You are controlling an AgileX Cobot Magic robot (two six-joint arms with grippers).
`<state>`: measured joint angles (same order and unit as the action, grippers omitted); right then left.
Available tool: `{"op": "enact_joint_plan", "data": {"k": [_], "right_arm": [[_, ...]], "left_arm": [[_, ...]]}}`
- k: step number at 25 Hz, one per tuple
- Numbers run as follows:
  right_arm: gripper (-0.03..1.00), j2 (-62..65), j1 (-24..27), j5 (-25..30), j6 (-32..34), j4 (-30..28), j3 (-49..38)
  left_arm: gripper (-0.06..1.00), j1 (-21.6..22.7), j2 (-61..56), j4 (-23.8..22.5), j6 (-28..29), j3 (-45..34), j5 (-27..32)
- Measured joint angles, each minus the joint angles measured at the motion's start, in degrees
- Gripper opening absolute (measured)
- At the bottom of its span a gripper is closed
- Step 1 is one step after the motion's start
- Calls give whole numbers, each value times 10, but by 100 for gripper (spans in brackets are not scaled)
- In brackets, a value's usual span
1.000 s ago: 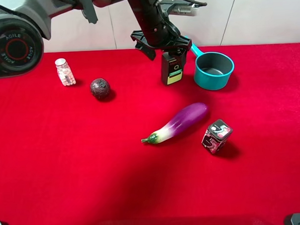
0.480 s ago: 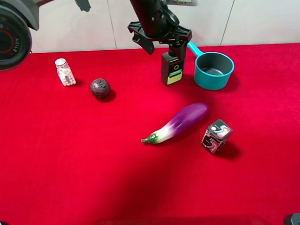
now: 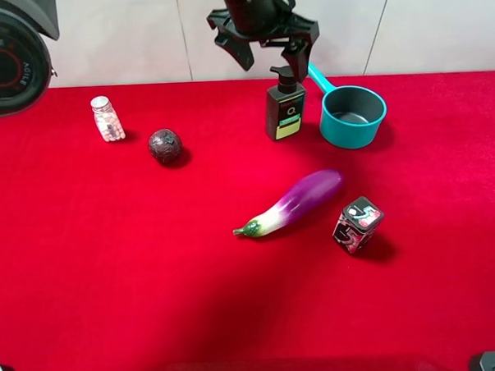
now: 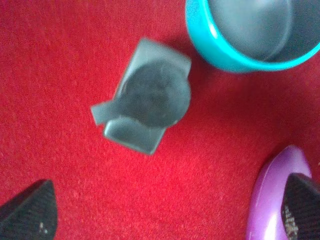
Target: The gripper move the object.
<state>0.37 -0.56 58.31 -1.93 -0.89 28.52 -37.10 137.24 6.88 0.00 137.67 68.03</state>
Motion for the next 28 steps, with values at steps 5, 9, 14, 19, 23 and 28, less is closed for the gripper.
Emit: {"op": "enact_joint_plan", "data": {"k": [5,9,14,19,23,28], "right_arm": [[69,0,0,0,0,0,0],[69,0,0,0,0,0,0],[69,0,0,0,0,0,0],[69,0,0,0,0,0,0],[69,0,0,0,0,0,0],[69,0,0,-1,0,0,0]], "left_arm": [[88,0,-22,-1,0,4,1],[88,-2,-47,-7,-4,4,1],[88,-12,-81,-27,-7,-7,1],[88,-25,-128,-47,-8,-46,1],[88,-34,-170,-65,-8,-94,1],[88,-52,-231,-90,-8,-162,1]]}}
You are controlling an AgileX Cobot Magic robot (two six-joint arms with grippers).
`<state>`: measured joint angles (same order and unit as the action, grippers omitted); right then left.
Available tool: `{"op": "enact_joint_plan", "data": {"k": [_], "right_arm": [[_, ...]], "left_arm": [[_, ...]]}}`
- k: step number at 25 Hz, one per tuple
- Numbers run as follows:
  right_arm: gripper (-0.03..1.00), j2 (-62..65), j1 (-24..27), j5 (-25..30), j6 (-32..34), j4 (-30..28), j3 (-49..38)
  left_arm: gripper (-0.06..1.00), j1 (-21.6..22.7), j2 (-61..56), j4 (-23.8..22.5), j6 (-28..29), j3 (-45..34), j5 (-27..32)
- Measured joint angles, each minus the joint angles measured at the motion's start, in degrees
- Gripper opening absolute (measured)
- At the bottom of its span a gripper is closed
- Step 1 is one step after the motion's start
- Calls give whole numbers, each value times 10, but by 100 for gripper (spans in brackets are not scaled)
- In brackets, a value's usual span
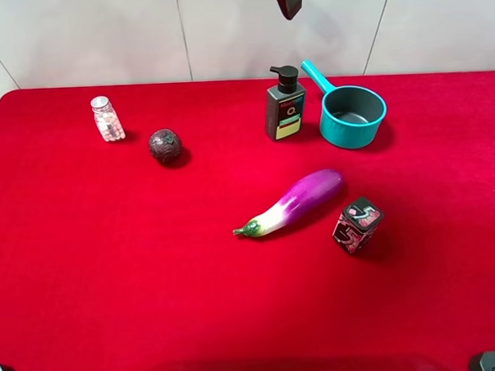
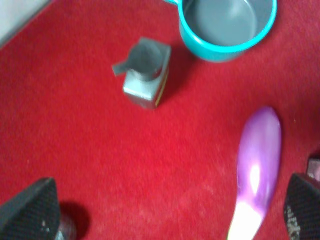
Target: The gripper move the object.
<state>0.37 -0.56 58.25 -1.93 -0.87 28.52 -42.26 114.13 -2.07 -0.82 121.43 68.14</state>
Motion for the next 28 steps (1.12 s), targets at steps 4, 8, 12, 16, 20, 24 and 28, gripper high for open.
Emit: {"op": "enact_joint_plan", "data": {"k": [4,8,12,16,20,24,28], "right_arm": [[69,0,0,0,0,0,0],[69,0,0,0,0,0,0],[69,0,0,0,0,0,0],[69,0,0,0,0,0,0],[69,0,0,1,0,0,0],[69,0,0,1,0,0,0],[69,0,0,1,0,0,0]], "left_arm": [[88,-6,-46,-4,0,-59,0],[88,-6,-96,-5,5,-122,0],[88,-6,-146,-6,8,-180,0],[88,-6,-196,0,8,-229,0],[88,-6,-255,13,8,-277,0],[88,-6,-323,15,8,-337,0],[88,-6,-399,15,8,-416,0]]}}
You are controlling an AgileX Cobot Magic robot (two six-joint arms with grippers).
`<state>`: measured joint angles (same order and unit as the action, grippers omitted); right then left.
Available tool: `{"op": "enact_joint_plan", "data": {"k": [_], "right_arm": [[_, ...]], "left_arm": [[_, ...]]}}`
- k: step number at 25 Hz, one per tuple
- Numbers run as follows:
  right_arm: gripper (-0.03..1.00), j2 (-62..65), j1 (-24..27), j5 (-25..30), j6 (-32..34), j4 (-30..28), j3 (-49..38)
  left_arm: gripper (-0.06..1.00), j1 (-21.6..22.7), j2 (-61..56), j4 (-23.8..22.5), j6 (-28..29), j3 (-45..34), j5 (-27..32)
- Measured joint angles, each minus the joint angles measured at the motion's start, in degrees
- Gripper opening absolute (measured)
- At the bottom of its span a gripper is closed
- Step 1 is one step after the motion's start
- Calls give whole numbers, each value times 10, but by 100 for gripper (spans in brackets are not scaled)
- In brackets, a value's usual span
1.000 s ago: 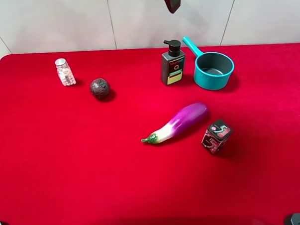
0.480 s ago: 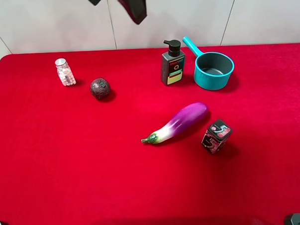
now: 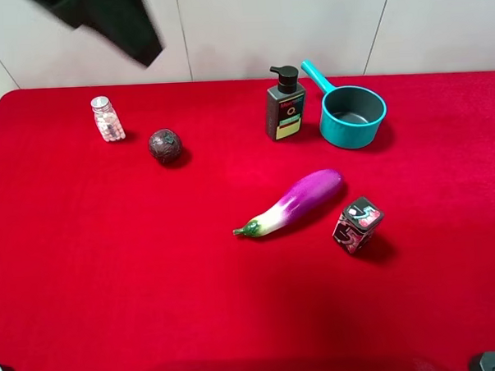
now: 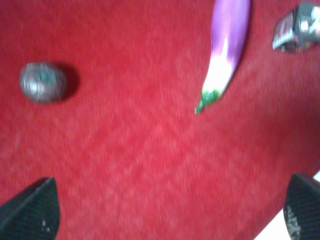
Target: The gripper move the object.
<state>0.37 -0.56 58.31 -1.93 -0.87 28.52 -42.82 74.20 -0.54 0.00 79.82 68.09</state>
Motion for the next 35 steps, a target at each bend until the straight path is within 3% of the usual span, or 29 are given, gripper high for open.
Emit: {"op": "enact_joint_plan", "data": {"k": [9,14,20,31,35], "right_arm": [[69,0,0,0,0,0,0],[69,0,0,-1,0,0,0],[69,0,0,-1,0,0,0],[69,0,0,-1,0,0,0],[69,0,0,-1,0,0,0]], "left_arm": [[89,0,-160,15,28,-153,0],[98,0,-257,33,0,-217,1],[99,8,-347,42,-25,-267,1],[99,201,-468,43,-27,-350,1],[99,270,-527,43,-28,-406,-29]]}}
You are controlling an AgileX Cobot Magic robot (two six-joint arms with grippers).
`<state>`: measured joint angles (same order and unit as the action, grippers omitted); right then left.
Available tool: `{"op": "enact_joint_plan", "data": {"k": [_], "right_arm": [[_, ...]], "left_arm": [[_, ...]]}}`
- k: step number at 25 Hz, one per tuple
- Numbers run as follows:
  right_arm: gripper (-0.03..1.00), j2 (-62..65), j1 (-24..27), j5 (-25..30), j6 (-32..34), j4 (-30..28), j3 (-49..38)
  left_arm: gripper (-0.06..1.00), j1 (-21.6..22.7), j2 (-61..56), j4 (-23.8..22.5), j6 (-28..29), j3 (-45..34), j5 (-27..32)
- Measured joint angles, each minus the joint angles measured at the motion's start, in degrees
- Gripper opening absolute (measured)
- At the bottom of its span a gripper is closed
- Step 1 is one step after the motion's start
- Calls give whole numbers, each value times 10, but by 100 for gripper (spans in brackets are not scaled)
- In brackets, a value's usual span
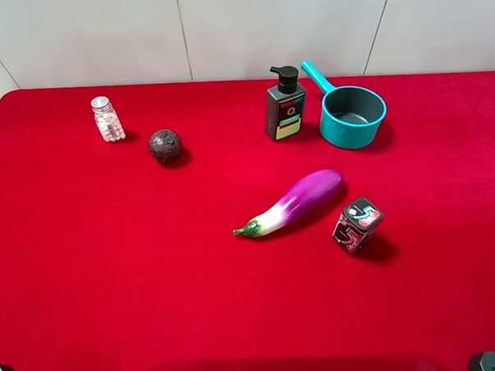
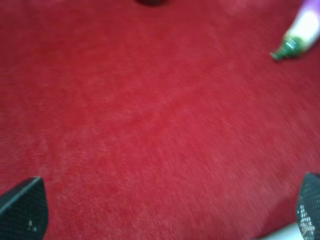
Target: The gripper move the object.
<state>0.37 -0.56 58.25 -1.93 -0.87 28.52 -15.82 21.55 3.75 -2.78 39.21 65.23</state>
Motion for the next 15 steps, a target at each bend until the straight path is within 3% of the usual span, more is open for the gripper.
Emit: {"op": "enact_joint_plan", "data": {"k": [6,15], "right_arm": [[69,0,0,1,0,0,0],[69,0,0,1,0,0,0]], "left_arm": [[99,84,-88,0,0,-88,-45],[99,121,-189,4,-2,-111,-42]]}}
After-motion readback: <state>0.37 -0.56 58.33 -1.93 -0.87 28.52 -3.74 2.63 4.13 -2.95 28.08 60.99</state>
